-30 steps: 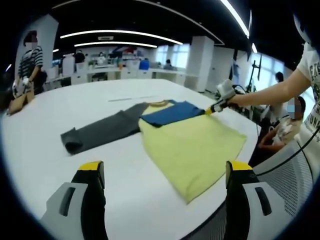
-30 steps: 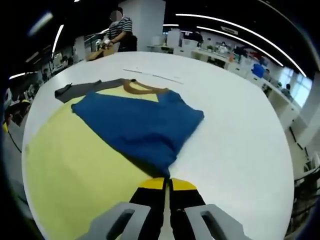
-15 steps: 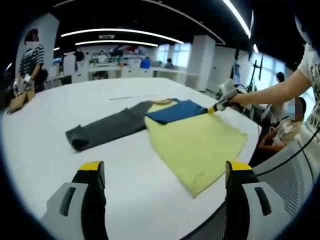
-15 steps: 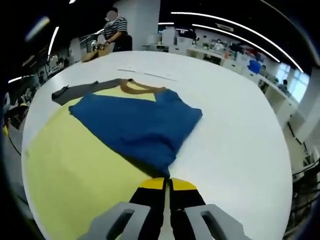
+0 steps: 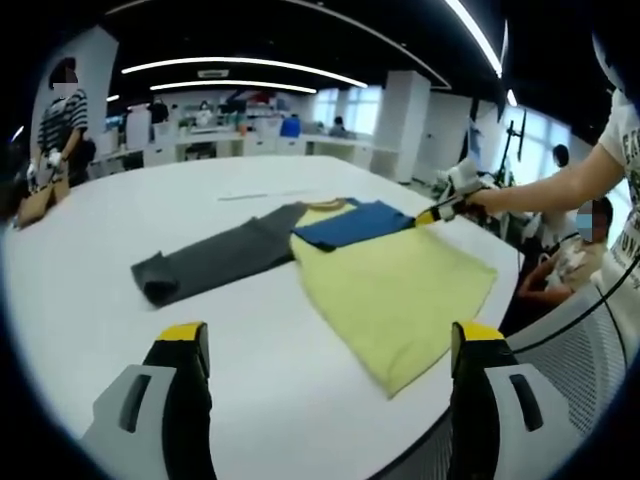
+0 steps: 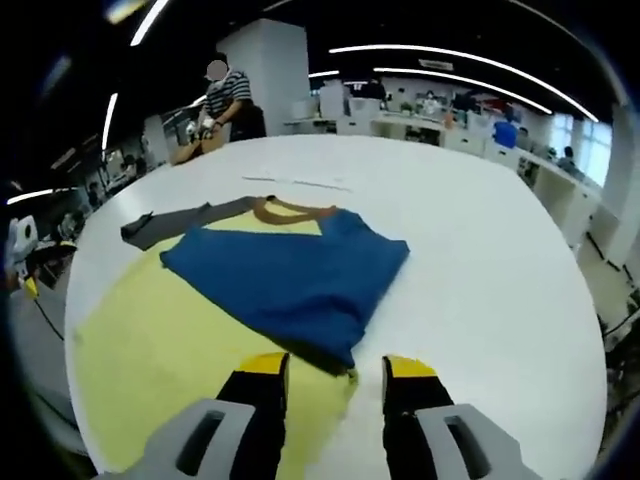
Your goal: Fold the garment on the visible template until the final outline fits inside the template.
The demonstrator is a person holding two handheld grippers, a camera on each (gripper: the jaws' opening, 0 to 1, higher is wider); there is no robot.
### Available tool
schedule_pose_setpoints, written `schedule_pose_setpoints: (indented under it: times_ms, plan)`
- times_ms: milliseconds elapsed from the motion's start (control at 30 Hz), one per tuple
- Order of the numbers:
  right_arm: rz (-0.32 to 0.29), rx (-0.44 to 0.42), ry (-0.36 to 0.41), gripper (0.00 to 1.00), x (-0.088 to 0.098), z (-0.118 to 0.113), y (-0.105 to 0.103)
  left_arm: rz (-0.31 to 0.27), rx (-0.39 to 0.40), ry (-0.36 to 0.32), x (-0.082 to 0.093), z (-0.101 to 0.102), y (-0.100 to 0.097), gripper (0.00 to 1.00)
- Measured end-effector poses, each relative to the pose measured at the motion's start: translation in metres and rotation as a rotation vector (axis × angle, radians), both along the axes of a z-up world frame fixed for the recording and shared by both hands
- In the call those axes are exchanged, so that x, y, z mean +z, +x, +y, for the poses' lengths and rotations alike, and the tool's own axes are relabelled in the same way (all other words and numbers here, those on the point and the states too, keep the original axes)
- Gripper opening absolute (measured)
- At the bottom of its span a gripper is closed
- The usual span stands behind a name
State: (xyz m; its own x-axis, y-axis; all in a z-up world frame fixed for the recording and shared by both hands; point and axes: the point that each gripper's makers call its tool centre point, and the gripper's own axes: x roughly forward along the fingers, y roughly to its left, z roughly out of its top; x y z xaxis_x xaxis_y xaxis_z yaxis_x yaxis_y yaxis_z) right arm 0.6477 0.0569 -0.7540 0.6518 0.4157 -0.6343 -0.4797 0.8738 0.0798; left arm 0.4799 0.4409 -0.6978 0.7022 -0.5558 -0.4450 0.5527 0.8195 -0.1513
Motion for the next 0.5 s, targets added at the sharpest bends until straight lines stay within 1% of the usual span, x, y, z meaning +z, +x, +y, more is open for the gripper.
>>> schedule_pose_setpoints:
  times_ms: [33,67,167,267,467,500]
  plan:
    - [-0.003,0.002,0.007,0.44,0.001,0.001,0.000,0.000,0.000,0.000,0.000,0.000,0.000,0.98]
    - [-0.014,0.012,0.030,0.50,0.007,0.005,-0.001,0.000,0.000,0.000,0.001,0.000,0.000,0.98]
    - [-0.036,0.032,0.055,0.64,0.015,0.011,-0.002,-0.003,-0.001,0.004,0.002,0.001,0.002,0.98]
    - [-0.036,0.058,0.078,0.78,0.021,0.018,-0.007,-0.005,0.001,0.013,0.004,0.003,0.004,0.98]
    - [-0.037,0.112,0.110,0.94,0.029,0.029,-0.019,-0.009,0.010,0.021,0.006,0.007,0.009,0.97]
    - [-0.033,0.130,0.123,0.96,0.032,0.033,-0.024,-0.011,0.016,0.019,0.007,0.008,0.011,0.97]
